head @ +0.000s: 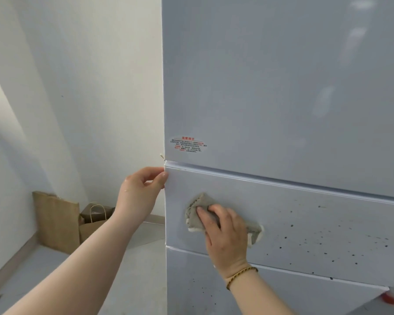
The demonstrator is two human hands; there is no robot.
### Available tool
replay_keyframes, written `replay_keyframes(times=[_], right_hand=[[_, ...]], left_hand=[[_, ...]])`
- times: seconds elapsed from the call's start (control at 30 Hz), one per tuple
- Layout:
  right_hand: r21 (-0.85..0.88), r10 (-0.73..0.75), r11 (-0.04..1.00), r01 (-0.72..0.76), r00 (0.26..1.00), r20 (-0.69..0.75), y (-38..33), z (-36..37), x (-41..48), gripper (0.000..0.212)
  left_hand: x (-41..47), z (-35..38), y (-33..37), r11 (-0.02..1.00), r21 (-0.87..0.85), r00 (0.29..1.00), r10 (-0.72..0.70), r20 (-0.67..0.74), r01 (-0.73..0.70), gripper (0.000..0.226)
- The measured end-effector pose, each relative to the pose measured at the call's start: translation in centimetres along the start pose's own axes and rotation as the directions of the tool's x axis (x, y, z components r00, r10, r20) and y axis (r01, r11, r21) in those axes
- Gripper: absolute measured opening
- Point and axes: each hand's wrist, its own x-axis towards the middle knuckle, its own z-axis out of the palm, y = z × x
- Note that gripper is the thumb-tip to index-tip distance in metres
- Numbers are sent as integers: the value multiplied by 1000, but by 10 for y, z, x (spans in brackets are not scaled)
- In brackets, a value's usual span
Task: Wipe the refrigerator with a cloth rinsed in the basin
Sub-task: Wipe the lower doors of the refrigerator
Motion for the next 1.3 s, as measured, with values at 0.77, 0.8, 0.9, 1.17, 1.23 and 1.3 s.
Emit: replay_keyframes(times=[0.77, 0.8, 0.9, 1.17, 1.23, 1.3], right_hand=[[-7, -152, 988, 152, 980, -126, -13, 11, 50, 30], [-37, -175, 984, 172, 980, -95, -18, 15, 41, 31], [-82, -270, 958, 276, 959, 82, -28, 28, 0, 36], [74, -450, 888, 454, 825, 341, -13, 21, -26, 37], [82, -381, 925, 372, 894, 235, -2, 7, 2, 28], [86, -280, 959, 272, 954, 105, 13, -9, 29, 31]], left_hand=[[13, -8, -5, 998, -59, 995, -15, 100, 21, 15], [13, -8, -5, 997, -68, 994, -19, 105, 26, 16], [13, -7, -5, 997, -69, 995, -30, 95, 36, 17], [10, -2, -5, 994, -93, 996, -53, 65, 59, 16], [7, 0, -7, 992, -114, 996, -55, 67, 62, 15], [2, 3, -8, 986, -154, 996, -55, 70, 66, 15]])
